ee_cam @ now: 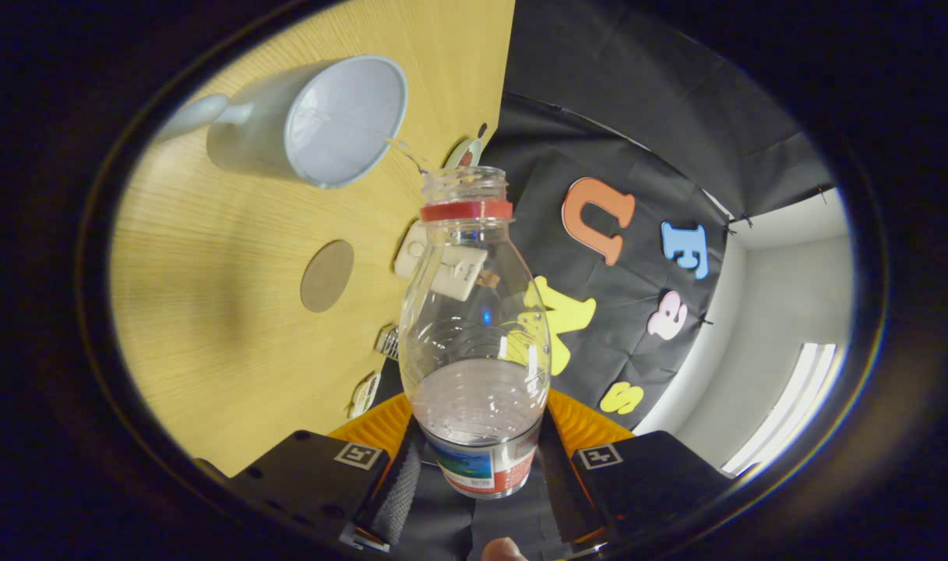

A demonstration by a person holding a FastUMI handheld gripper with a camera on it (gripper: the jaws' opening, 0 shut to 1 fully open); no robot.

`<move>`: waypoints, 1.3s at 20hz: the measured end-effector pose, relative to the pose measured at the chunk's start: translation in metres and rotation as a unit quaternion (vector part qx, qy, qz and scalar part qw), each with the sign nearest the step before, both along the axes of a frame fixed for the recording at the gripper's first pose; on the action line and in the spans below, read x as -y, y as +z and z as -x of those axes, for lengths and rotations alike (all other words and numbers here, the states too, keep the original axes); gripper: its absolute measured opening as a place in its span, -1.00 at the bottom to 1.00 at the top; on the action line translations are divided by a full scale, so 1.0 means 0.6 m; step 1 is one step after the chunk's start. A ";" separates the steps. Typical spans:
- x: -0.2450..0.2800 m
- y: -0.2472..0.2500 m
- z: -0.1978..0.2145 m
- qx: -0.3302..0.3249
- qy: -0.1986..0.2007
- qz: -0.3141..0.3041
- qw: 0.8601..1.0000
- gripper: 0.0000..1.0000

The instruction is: Take the bottle from table, then pour the juice into the cup, finally place the bottle on the coaster

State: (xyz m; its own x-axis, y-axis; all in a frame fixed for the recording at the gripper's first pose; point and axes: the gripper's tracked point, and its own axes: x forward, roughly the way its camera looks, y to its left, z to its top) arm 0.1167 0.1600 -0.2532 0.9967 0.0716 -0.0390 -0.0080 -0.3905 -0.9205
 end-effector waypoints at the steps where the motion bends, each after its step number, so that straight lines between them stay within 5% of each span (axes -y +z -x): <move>1: -0.001 0.000 0.001 0.000 0.001 0.000 1.000 0.53; 11: -0.001 -0.017 0.005 -0.011 -0.003 -0.018 1.000 0.52; 19: 0.007 -0.059 0.020 -0.085 -0.039 -0.172 0.981 0.54; 22: 0.003 -0.057 0.032 -0.105 -0.041 -0.237 0.965 0.54; 26: -0.021 -0.070 0.053 -0.167 -0.052 -0.370 0.913 0.54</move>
